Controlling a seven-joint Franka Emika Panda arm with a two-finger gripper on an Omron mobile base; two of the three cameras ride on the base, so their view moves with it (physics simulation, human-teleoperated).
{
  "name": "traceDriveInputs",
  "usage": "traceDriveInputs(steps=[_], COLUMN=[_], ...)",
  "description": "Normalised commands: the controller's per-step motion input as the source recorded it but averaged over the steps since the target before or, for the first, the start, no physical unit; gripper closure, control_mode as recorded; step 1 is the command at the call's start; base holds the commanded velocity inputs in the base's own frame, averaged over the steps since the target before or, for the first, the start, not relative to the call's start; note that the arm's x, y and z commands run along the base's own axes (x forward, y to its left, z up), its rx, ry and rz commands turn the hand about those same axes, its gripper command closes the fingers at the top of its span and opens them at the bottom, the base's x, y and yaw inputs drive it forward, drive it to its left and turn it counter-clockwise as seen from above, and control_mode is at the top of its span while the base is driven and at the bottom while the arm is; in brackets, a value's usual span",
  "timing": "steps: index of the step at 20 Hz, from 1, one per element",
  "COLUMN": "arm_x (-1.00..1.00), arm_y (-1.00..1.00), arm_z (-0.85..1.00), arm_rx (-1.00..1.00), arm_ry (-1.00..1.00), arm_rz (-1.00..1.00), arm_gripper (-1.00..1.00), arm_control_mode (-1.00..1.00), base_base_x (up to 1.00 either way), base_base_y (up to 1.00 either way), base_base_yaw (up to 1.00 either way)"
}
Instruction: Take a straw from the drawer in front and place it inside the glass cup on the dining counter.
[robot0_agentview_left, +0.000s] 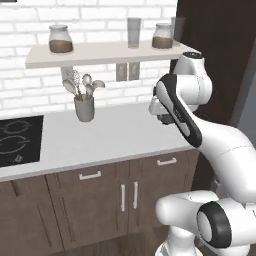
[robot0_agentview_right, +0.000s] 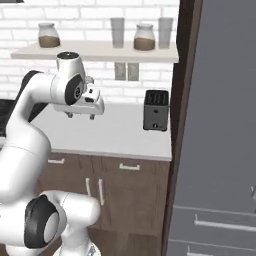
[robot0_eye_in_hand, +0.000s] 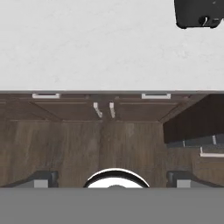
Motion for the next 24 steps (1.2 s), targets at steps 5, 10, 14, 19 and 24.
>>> traceDriveInputs(steps=[5, 10, 14, 19, 24], arm_x=[0.00, 0.00, 0.00, 0.00, 0.00], arm_y=[0.00, 0.00, 0.00, 0.00, 0.00], arm_z=[0.00, 0.00, 0.00, 0.00, 0.00], arm_rx=[0.00, 0.00, 0.00, 0.00, 0.00], arm_ry=[0.00, 0.00, 0.00, 0.00, 0.00], arm_rz=[0.00, 0.00, 0.00, 0.00, 0.00], arm_gripper=[-1.00, -1.00, -1.00, -1.00, -1.00], arm_control_mode=[1.00, 1.00, 1.00, 1.00, 1.00], base_base_x=[-0.31, 0.14, 0.40, 0.63, 0.51], base_base_y=[0.95, 0.99, 0.83, 0.65, 0.27], base_base_yaw=[-0.37, -0.50, -0.54, -0.50, -0.37])
